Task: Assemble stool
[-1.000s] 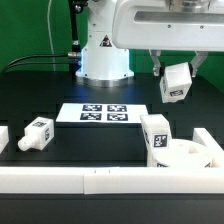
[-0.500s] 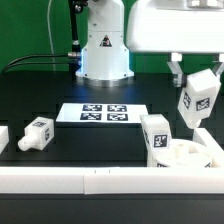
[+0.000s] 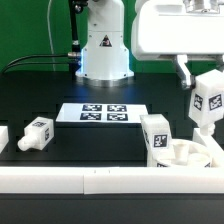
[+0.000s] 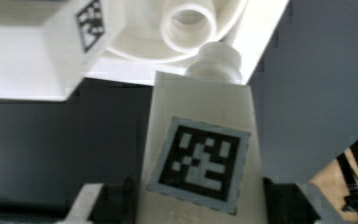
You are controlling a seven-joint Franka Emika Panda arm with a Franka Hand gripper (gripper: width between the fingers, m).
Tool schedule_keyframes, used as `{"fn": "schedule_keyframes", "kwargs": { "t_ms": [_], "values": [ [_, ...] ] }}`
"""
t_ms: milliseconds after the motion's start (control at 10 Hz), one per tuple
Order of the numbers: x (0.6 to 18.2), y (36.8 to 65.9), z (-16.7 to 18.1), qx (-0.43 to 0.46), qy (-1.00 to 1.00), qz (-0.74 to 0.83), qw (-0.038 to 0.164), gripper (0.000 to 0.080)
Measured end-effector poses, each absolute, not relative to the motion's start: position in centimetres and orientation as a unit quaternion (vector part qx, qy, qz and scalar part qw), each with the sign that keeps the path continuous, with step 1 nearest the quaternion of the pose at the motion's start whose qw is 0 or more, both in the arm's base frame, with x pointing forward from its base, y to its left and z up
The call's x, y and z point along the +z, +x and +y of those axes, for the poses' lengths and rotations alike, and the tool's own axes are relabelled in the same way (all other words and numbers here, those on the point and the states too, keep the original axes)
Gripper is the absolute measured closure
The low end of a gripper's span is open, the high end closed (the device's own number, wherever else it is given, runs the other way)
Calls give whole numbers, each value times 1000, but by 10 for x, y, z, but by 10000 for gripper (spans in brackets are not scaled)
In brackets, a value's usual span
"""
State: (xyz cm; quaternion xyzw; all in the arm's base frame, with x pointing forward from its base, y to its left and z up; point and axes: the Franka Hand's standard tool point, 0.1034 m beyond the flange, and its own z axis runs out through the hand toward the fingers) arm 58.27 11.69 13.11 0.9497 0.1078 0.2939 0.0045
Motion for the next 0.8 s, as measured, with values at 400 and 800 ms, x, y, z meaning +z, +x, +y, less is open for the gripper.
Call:
{"fn": "schedule_keyframes", "kwargs": {
  "t_ms": [400,800],
  "values": [
    [127,593,103,299,934,190,50,466],
    [115,590,112,297,932,201,54,466]
  ]
}}
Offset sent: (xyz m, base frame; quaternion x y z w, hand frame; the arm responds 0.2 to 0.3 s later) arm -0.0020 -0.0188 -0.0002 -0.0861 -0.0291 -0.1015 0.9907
